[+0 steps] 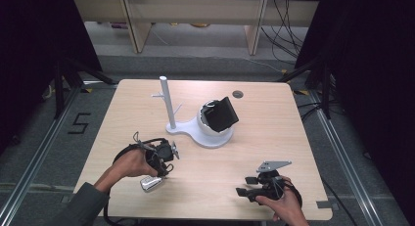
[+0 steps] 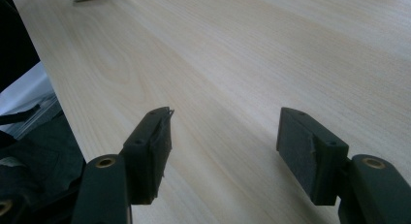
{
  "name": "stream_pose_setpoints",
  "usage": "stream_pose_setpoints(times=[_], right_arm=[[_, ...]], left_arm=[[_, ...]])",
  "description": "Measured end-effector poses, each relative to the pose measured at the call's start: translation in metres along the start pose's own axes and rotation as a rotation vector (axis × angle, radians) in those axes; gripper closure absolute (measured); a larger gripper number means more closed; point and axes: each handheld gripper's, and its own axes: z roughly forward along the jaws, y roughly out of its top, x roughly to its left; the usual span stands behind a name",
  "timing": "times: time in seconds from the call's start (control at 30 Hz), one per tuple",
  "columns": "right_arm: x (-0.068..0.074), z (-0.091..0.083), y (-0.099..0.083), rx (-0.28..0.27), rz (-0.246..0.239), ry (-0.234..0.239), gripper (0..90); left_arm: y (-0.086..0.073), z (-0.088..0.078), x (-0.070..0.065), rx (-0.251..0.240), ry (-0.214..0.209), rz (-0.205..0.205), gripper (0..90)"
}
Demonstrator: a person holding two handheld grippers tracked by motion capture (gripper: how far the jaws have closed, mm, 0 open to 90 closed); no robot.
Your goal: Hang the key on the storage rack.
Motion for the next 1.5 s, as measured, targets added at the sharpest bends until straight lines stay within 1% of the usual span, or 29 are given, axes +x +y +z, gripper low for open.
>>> stream_pose_setpoints(times=[0.03, 0.07, 0.1, 0.2, 0.23, 0.27, 0.3, 0.4, 0.43, 0.47, 0.5, 0.53, 0.57, 0.6, 0.67, 0.7, 0.73, 0.77, 0.8, 0.83, 0.87, 0.97, 1.0, 1.1, 1.13, 1.2, 1.43, 1.47, 1.5], right_arm=[[0.000, 0.000, 0.000, 0.000, 0.006, -0.004, 38.0], [0.000, 0.000, 0.000, -0.001, -0.005, -0.018, 38.0], [0.000, -0.001, 0.000, 0.008, -0.004, -0.018, 38.0], [-0.001, -0.001, 0.000, 0.005, -0.015, -0.018, 38.0], [-0.001, -0.001, 0.000, 0.006, -0.013, -0.019, 38.0], [-0.001, 0.000, 0.000, 0.003, -0.011, -0.020, 38.0], [-0.001, 0.000, 0.000, -0.001, -0.013, -0.021, 38.0], [-0.001, 0.000, 0.000, -0.004, -0.017, -0.018, 38.0], [-0.003, -0.001, 0.001, -0.007, -0.036, -0.027, 38.0], [-0.002, 0.000, 0.000, -0.004, -0.015, -0.002, 38.0], [-0.002, 0.000, 0.000, -0.006, -0.016, -0.003, 38.0], [-0.002, 0.000, 0.000, -0.004, -0.010, -0.003, 38.0], [-0.001, -0.001, 0.000, 0.008, 0.000, -0.010, 38.0], [-0.004, 0.000, 0.001, -0.005, -0.034, -0.001, 38.0], [0.000, 0.000, 0.000, 0.000, 0.011, 0.003, 38.0], [-0.002, 0.000, 0.000, -0.006, -0.011, -0.004, 38.0], [-0.001, 0.000, 0.000, -0.001, 0.000, -0.010, 38.0], [-0.003, -0.001, 0.001, 0.002, -0.022, -0.018, 38.0], [0.000, -0.001, 0.000, 0.009, 0.010, -0.008, 38.0], [-0.002, -0.001, 0.001, 0.007, -0.009, -0.018, 38.0], [-0.001, -0.002, 0.001, 0.008, -0.007, -0.018, 38.0], [-0.002, -0.001, 0.001, -0.001, -0.013, -0.022, 38.0], [-0.001, -0.002, 0.001, 0.004, -0.007, -0.019, 38.0], [-0.002, -0.002, 0.001, 0.003, -0.012, -0.016, 38.0], [-0.001, -0.002, 0.001, 0.007, 0.003, -0.019, 38.0], [-0.002, -0.002, 0.001, -0.003, -0.031, -0.029, 38.0], [-0.003, -0.002, 0.001, -0.004, -0.035, -0.029, 38.0], [-0.001, -0.002, 0.001, 0.000, -0.011, -0.023, 38.0], [-0.001, -0.002, 0.001, 0.000, -0.009, -0.023, 38.0]], left_arm=[[-0.001, -0.003, 0.001, -0.012, 0.004, 0.001, 74.3], [-0.001, -0.005, 0.002, -0.024, 0.010, -0.008, 74.3], [-0.002, -0.008, 0.003, -0.020, 0.008, -0.008, 74.3], [-0.004, -0.016, 0.006, -0.047, 0.018, -0.025, 74.3], [-0.005, -0.019, 0.006, -0.061, 0.028, -0.033, 74.3], [-0.006, -0.023, 0.007, -0.063, 0.017, -0.042, 74.3], [-0.007, -0.027, 0.008, -0.076, 0.024, -0.054, 74.3], [-0.008, -0.033, 0.011, -0.086, 0.042, -0.052, 74.3], [-0.009, -0.036, 0.012, -0.094, 0.049, -0.055, 74.3], [-0.010, -0.040, 0.013, -0.095, 0.047, -0.060, 74.4], [-0.011, -0.043, 0.014, -0.097, 0.042, -0.072, 74.4], [-0.012, -0.046, 0.016, -0.114, 0.061, -0.067, 74.4], [-0.012, -0.049, 0.017, -0.108, 0.064, -0.068, 74.4], [-0.013, -0.052, 0.018, -0.110, 0.063, -0.074, 74.4], [-0.014, -0.057, 0.020, -0.108, 0.071, -0.078, 74.4], [-0.014, -0.059, 0.021, -0.104, 0.073, -0.077, 74.4], [-0.014, -0.062, 0.021, -0.107, 0.079, -0.083, 74.4], [-0.014, -0.065, 0.022, -0.095, 0.075, -0.081, 74.4], [-0.014, -0.067, 0.023, -0.102, 0.073, -0.083, 74.4], [-0.014, -0.069, 0.024, -0.109, 0.085, -0.088, 74.4], [-0.014, -0.072, 0.025, -0.094, 0.084, -0.085, 74.4], [-0.014, -0.078, 0.028, -0.086, 0.090, -0.080, 74.4], [-0.014, -0.079, 0.027, -0.098, 0.092, -0.092, 74.4], [-0.014, -0.085, 0.031, -0.089, 0.099, -0.093, 74.4], [-0.014, -0.086, 0.032, -0.085, 0.095, -0.096, 74.4], [-0.014, -0.089, 0.034, -0.094, 0.098, -0.111, 74.4], [-0.014, -0.100, 0.043, -0.077, 0.098, -0.135, 74.4], [-0.014, -0.102, 0.045, -0.079, 0.104, -0.139, 74.4], [-0.014, -0.104, 0.046, -0.076, 0.105, -0.142, 74.5]])
